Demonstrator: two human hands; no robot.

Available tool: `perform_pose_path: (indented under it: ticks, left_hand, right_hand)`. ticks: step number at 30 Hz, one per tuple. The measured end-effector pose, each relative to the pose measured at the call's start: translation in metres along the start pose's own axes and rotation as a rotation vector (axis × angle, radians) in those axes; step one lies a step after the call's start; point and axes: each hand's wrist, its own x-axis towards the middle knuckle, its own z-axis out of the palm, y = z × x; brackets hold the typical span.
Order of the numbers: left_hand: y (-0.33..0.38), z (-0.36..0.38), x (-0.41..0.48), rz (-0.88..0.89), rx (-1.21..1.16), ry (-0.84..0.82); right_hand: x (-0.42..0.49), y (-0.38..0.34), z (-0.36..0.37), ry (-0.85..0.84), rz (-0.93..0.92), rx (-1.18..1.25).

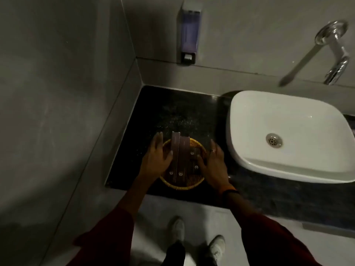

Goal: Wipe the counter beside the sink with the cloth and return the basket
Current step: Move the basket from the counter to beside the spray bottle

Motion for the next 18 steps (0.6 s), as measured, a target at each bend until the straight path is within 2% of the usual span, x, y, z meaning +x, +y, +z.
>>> perform_pose_path:
  ticks: [3, 7, 13, 15, 18]
  left_hand:
    - [-0.013, 0.01, 0.002, -0.105, -0.057, -0.052]
    - [-0.021, 0.016, 0.001, -0.16, -0.079, -0.018]
    - [0.007, 0.025, -0.028, -0.16, -0.11, -0.03]
    - [0.019, 0.037, -0.05, -0.116, -0.154, 0.004]
    - [0.041, 0.065, -0.084, -0.036, -0.211, -0.032]
  right_hand:
    - [-0.002, 0.005, 0.014, -0.044, 0.08, 0.198]
    - [-0.004, 0.005, 0.02, 0.042, 0.193, 0.331]
    - [-0.043, 0.027, 0.003, 0.111, 0.251, 0.326]
    - [-0.068, 0.043, -0.01, 0.148, 0.26, 0.327]
    - [-0.11, 0.073, -0.034, 0.188, 0.244, 0.291]
